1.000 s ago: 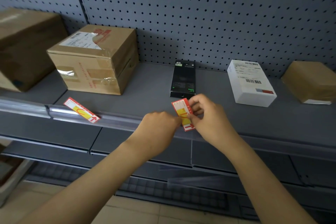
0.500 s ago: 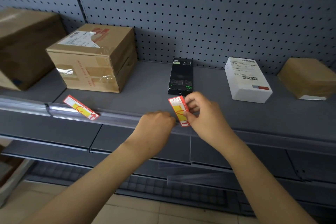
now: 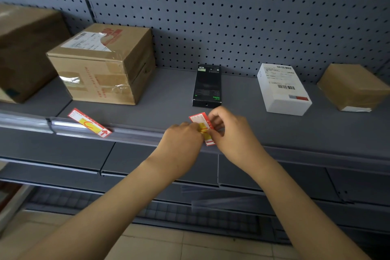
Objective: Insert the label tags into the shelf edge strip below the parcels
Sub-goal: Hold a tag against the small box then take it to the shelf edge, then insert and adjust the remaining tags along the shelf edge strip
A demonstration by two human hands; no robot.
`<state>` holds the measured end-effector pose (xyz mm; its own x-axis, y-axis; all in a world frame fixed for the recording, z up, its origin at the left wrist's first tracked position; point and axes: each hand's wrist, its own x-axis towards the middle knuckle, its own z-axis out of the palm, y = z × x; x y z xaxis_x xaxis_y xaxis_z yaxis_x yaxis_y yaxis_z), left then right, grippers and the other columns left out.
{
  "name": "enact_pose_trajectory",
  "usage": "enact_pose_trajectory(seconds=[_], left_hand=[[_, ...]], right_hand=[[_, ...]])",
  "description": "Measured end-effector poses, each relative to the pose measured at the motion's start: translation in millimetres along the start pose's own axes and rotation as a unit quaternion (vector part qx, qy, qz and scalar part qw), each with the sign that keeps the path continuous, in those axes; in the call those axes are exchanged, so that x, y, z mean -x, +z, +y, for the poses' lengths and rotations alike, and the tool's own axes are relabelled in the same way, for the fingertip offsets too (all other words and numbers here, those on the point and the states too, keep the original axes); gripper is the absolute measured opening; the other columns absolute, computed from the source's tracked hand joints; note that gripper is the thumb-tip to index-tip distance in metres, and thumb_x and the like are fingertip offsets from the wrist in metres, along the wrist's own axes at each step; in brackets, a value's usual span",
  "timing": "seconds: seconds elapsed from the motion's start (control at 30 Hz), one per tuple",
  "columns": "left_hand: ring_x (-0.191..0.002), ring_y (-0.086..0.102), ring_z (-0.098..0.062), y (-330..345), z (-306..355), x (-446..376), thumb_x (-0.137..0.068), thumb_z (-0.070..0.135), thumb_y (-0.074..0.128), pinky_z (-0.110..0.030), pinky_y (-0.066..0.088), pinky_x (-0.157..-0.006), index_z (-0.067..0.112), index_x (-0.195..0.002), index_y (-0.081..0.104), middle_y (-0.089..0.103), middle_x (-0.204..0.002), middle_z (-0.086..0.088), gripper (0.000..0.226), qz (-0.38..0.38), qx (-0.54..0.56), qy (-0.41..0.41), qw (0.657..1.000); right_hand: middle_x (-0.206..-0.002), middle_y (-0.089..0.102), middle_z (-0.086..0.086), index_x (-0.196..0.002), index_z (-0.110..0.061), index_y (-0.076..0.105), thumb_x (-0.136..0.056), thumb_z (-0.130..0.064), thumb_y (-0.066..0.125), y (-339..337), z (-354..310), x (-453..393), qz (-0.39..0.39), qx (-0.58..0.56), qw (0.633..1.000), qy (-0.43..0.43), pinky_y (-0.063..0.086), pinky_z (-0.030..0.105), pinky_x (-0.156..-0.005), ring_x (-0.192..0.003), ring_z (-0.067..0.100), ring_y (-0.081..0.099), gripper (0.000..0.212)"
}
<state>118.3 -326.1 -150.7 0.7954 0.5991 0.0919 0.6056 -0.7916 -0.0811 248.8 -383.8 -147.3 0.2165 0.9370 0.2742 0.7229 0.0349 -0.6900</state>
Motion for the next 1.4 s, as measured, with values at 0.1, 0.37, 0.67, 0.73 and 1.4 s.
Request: enact_pose_trajectory(seconds=[0.1, 0.37, 0.67, 0.73, 1.4], left_hand=[[-0.096, 0.06, -0.024, -1.5, 0.7, 2.8, -0.088, 0.006, 0.05, -0.032, 0.049, -0.081, 0.018, -0.111, 0.062, 0.061, -0.113, -0.006, 0.029, -0.006, -0.004, -0.009, 1.0], [-0.096, 0.062, -0.023, 1.9, -2.9, 9.8, -0.086, 0.002, 0.048, -0.032, 0.05, -0.081, 0.018, -0.113, 0.06, 0.059, -0.119, -0.003, 0.033, -0.011, 0.017, -0.017, 1.0], [-0.096, 0.064, -0.025, -5.5, -19.0, 19.3, -0.087, 0.009, 0.052, -0.033, 0.05, -0.08, 0.025, -0.11, 0.063, 0.065, -0.111, 0.0, 0.031, 0.006, 0.028, -0.074, 0.997], [-0.098, 0.063, -0.025, -13.0, -27.9, 24.5, -0.085, 0.012, 0.055, -0.032, 0.05, -0.08, 0.029, -0.112, 0.062, 0.065, -0.111, 0.002, 0.033, 0.022, 0.05, -0.104, 0.993], [-0.1, 0.059, -0.025, -57.4, -193.8, 173.9, -0.086, 0.021, 0.056, -0.033, 0.043, -0.083, 0.023, -0.11, 0.058, 0.063, -0.108, 0.0, 0.025, 0.095, -0.004, -0.298, 0.95]], right_hand=[[-0.086, 0.066, 0.001, -0.095, -0.014, 0.056, -0.083, -0.004, 0.064, 0.7, -0.4, 0.1, -0.008, 0.029, 1.0, 0.001, 0.056, 0.038, -0.07, -0.076, 0.017, 0.063, 0.018], [-0.09, 0.066, 0.005, -0.097, -0.019, 0.059, -0.084, -0.015, 0.064, 7.5, -2.5, 3.6, -0.043, 0.148, 0.988, -0.008, 0.052, 0.039, -0.064, -0.079, 0.025, 0.061, 0.015], [-0.102, 0.065, 0.005, -0.107, -0.018, 0.059, -0.086, -0.012, 0.06, 5.0, -10.8, 3.3, -0.059, 0.224, 0.972, -0.023, 0.046, 0.033, -0.066, -0.093, 0.026, 0.057, 0.022], [-0.103, 0.063, 0.006, -0.107, -0.016, 0.059, -0.085, -0.012, 0.06, 4.4, -16.6, 3.7, -0.059, 0.256, 0.964, -0.03, 0.041, 0.033, -0.067, -0.098, 0.027, 0.054, 0.023], [-0.107, 0.064, 0.004, -0.107, -0.018, 0.061, -0.087, -0.024, 0.062, 140.3, -204.7, -33.6, -0.126, 0.197, 0.954, -0.186, 0.048, 0.036, -0.078, -0.099, 0.029, 0.059, 0.021]])
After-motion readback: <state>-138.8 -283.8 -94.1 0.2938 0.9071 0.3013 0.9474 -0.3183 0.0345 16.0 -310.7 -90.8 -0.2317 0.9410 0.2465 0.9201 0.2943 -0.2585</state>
